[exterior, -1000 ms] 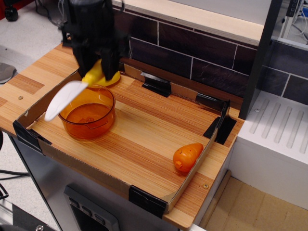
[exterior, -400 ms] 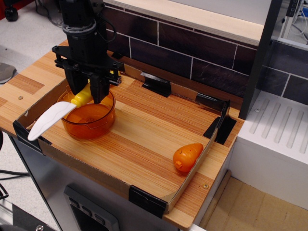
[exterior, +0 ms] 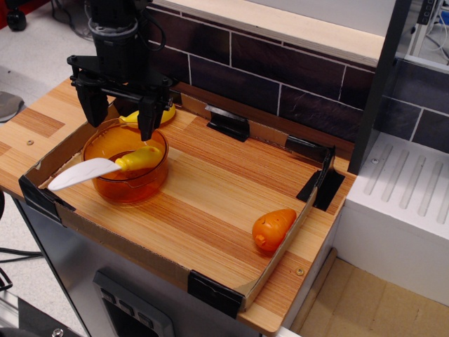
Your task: Put knife in pot
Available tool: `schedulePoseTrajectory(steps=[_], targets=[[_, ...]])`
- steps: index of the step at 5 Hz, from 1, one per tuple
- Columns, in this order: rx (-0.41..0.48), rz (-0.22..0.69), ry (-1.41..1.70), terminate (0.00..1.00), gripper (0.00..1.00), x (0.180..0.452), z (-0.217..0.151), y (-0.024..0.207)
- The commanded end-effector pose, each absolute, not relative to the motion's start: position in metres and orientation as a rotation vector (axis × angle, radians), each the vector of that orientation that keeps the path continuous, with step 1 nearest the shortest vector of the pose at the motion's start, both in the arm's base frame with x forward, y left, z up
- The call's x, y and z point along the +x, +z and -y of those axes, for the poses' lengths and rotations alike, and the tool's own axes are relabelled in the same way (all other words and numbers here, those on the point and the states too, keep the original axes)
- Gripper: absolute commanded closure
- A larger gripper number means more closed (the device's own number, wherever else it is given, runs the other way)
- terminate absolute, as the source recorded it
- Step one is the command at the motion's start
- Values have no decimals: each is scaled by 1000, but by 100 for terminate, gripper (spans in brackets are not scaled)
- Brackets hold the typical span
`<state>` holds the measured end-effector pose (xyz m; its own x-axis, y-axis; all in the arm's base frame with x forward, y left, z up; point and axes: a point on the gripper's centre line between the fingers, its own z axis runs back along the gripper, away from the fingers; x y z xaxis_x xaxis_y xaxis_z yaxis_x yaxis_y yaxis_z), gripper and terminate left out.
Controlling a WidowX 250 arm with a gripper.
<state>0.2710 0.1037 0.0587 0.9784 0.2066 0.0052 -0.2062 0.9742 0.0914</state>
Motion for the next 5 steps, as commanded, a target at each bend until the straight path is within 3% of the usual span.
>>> schedulePoseTrajectory(steps=[1,3,4,5], targets=[[78,100,215,0,0,291,-94,98],[25,108,222,0,0,306,-85,129],[25,108,222,0,0,306,-85,129],[25,108,222,100,0,306,-85,129]])
